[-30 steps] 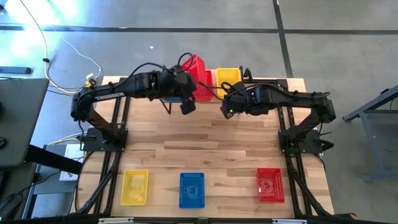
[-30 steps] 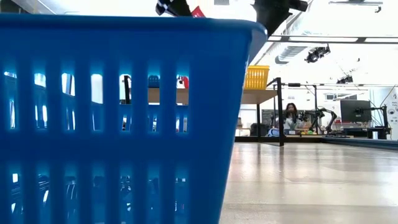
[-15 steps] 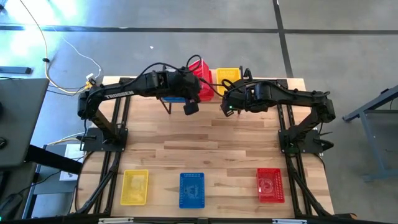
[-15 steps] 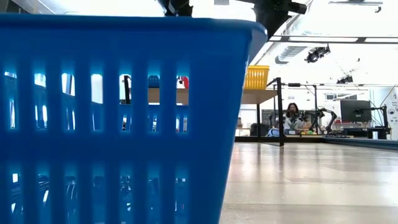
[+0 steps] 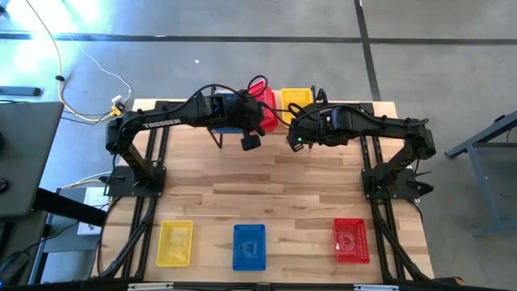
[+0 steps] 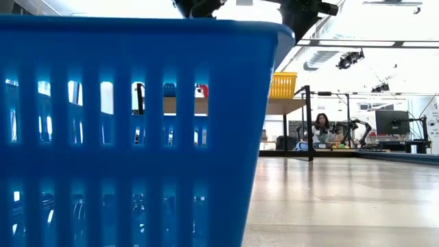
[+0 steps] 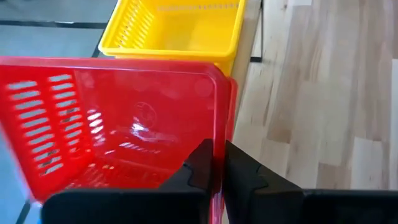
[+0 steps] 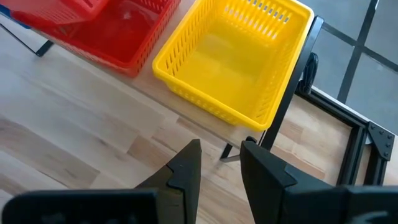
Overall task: Stack baskets on shelf by color
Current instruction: Stack the top red basket on top of the red basket on the shelf, then stack the red basket on top of the red basket on the shelf
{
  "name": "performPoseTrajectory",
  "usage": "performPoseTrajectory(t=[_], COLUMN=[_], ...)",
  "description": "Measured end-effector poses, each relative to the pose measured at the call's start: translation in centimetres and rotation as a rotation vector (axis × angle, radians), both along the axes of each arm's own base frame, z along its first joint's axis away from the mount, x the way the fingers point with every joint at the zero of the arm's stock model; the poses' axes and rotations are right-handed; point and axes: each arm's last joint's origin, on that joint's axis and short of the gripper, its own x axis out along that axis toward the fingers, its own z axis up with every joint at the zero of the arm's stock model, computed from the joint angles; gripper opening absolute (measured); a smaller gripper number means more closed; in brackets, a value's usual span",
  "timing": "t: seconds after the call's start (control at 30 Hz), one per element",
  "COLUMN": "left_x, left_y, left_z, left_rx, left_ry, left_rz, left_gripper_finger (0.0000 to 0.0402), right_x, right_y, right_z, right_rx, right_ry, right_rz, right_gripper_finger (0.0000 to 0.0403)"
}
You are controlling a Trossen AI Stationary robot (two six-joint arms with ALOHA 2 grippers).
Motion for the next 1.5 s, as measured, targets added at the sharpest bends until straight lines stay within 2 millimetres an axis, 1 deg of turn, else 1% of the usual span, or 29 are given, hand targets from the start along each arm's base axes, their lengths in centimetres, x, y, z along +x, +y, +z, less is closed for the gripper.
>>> performPoseTrajectory(t=[0.13,0.57,0.63,0.8,1.0,1.2,1.33,1.5], left_x=[0.0,0.0,-0.1,-0.7,-2.1,-4.1,-5.0,-5.9], left_y=[0.1,0.2,0.2,-0.2,-1.9,-4.2,-5.8,-8.3], left_z=[0.0,0.0,0.1,2.2,4.6,5.8,5.5,3.9], left_rx=[0.032,0.056,0.054,0.026,-0.005,-0.040,-0.124,-0.184], left_ry=[0.013,0.021,0.022,0.026,0.049,0.066,0.039,0.057], left_rz=[0.030,0.034,0.034,0.028,-0.002,-0.022,-0.043,-0.049], left_gripper_finger=[0.0034,0.0074,0.0079,0.0085,0.0081,0.0079,0.0079,0.0078], right_x=[0.0,0.0,0.0,0.1,0.2,0.2,0.2,0.0], right_y=[0.0,0.0,0.1,0.4,0.8,2.3,3.5,5.5], right_z=[0.0,0.0,0.0,-0.2,-0.3,-0.4,-0.4,-0.5], right_rx=[0.003,0.003,0.024,0.120,0.227,0.289,0.319,0.390], right_ry=[0.000,0.002,0.010,0.020,0.021,0.046,0.054,0.075], right_rz=[0.001,0.004,0.024,0.081,0.146,0.261,0.318,0.400], right_gripper_finger=[0.0099,0.0099,0.0099,0.0099,0.0099,0.0099,0.0099,0.0099])
